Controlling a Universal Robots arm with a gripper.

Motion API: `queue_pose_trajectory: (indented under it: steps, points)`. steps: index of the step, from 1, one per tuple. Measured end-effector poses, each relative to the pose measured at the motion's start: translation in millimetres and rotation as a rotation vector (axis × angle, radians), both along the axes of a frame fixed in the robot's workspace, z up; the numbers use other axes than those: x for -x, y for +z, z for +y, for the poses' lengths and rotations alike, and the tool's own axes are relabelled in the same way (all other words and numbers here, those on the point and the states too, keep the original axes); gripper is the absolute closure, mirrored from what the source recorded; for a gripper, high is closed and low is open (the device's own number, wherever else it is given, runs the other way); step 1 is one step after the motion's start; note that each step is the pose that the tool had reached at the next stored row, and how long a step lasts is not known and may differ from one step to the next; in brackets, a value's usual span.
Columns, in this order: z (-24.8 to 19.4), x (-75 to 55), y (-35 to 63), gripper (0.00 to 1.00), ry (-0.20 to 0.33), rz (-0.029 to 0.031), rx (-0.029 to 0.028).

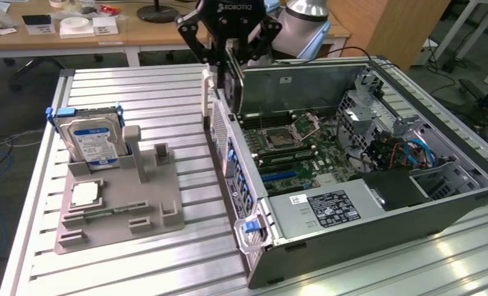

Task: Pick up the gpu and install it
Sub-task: 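Pick up the gpu and move the gpu toward the slot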

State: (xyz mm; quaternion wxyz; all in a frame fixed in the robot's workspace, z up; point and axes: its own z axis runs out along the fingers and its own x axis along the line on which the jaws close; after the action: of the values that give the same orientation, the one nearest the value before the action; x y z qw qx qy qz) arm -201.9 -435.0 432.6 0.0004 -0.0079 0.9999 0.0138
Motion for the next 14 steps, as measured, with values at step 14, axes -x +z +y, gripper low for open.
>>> queue_pose_trajectory:
  steps: [14]
  points:
    - [0.0, -47.1, -0.5, 0.72, 0.000, 0.0000, 0.0322]
